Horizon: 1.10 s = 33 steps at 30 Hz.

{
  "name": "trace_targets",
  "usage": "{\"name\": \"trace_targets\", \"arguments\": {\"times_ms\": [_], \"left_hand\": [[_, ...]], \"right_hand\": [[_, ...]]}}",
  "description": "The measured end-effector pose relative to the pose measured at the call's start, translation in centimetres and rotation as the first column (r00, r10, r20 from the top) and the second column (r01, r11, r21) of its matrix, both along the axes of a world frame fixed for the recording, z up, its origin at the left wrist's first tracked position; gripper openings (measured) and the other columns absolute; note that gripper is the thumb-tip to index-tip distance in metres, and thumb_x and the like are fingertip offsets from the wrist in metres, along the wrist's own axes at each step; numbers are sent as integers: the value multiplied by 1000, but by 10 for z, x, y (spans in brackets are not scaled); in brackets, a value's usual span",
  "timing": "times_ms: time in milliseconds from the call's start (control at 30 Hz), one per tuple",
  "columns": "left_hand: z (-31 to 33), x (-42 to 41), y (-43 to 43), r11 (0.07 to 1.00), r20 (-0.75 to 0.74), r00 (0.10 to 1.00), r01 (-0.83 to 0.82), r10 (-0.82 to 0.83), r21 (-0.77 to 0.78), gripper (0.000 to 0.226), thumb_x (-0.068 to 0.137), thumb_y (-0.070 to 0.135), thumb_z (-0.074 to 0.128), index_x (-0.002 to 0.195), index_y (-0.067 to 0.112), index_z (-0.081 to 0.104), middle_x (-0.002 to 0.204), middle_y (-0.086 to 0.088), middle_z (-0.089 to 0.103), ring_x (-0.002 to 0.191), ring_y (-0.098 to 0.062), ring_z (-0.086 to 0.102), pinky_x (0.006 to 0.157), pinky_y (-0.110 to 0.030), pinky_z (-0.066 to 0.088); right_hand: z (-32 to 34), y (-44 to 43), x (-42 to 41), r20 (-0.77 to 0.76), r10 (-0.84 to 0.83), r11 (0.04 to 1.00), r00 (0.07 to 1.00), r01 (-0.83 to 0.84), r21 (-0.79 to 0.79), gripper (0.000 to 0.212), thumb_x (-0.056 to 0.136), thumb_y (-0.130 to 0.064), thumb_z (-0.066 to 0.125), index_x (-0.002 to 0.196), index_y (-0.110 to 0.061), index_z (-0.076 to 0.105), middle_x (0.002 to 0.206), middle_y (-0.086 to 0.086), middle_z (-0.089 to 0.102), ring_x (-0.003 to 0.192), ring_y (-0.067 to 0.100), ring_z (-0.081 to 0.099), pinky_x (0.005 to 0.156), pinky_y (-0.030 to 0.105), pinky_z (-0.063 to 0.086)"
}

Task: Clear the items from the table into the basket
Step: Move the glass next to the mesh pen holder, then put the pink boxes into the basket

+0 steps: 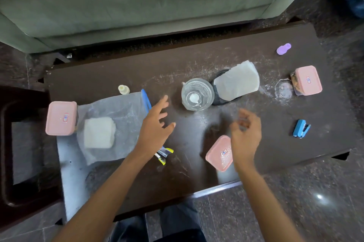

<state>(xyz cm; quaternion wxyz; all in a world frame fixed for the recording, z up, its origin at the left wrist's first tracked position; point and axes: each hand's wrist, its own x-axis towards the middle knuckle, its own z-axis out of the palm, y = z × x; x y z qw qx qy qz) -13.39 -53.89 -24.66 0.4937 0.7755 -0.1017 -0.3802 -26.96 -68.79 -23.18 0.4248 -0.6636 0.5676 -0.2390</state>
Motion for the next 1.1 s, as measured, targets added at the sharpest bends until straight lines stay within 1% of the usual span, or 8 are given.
{"name": "trace_targets", "arguments": {"times_ms": [100, 200, 333, 467, 600, 733, 933, 1100], "left_hand": [[16, 12, 33, 999, 153, 988, 33, -33, 1, 50, 83, -7, 55, 118, 30, 56, 120, 8, 59, 107, -15, 61, 78, -11, 49], [35, 34, 71, 1000, 355, 935, -18, 14, 8, 43, 82, -8, 51, 105, 27, 63, 108, 7, 67, 92, -12, 66, 70, -7, 48], [40, 77, 138, 968, 645, 758, -79, -97, 238, 52, 75, -9, 52, 122, 14, 58, 126, -2, 60, 117, -19, 53, 101, -23, 35], [22, 117, 185, 750, 506, 741, -4, -442, 662, 84, 76, -4, 59, 147, 13, 19, 155, -13, 20, 144, -34, 12, 114, -52, 17], [8, 136, 197, 585, 317, 698, 178, -642, 791, 100, 74, 3, 64, 149, 24, 1, 158, -5, 3, 143, -37, 8, 111, -57, 21], [8, 145, 196, 593, 335, 685, 175, -647, 786, 97, 74, 14, 70, 148, 25, 8, 153, -5, 17, 118, -38, 39, 88, -49, 44], [21, 140, 202, 651, 392, 788, 16, -476, 759, 99, 60, 23, 84, 141, 21, 27, 135, -13, 29, 112, -40, 38, 75, -49, 50], [41, 117, 188, 785, 551, 752, -74, -361, 615, 87, 57, 17, 82, 128, 27, 34, 129, -13, 33, 105, -42, 40, 59, -42, 40]], "right_hand": [[4, 53, 7, -8, 137, 988, 991, -137, -65, 30, 75, 14, 53, 92, -8, 64, 93, 10, 61, 70, 10, 56, 67, 8, 44], [5, 99, 25, -22, 323, 940, 946, -324, -107, 32, 70, 18, 51, 90, -3, 64, 91, 11, 58, 74, 20, 57, 71, 6, 40], [7, 146, 49, -66, 439, 884, 896, -444, -146, 31, 70, 17, 51, 91, -2, 65, 94, 13, 57, 76, 13, 53, 70, -1, 36], [7, 180, 67, -89, 517, 838, 851, -525, -146, 29, 74, 14, 51, 93, -3, 65, 97, 11, 57, 78, 17, 55, 70, 1, 37], [1, 200, 73, -102, 553, 820, 827, -562, -113, 27, 76, 13, 51, 95, -1, 65, 101, 12, 56, 80, 26, 58, 66, 35, 52], [-4, 210, 66, -148, 531, 827, 834, -549, -121, 28, 78, 10, 52, 98, -4, 65, 102, 9, 57, 79, 23, 58, 67, 41, 54], [5, 179, 30, -353, 444, 787, 824, -547, -287, 28, 68, 2, 53, 91, -1, 67, 97, 18, 65, 89, 32, 57, 78, 38, 41], [2, 121, -19, -697, 320, 838, 641, -535, -108, 68, 60, -4, 70, 126, -8, 53, 142, 20, 42, 128, 45, 35, 99, 57, 33]]}}
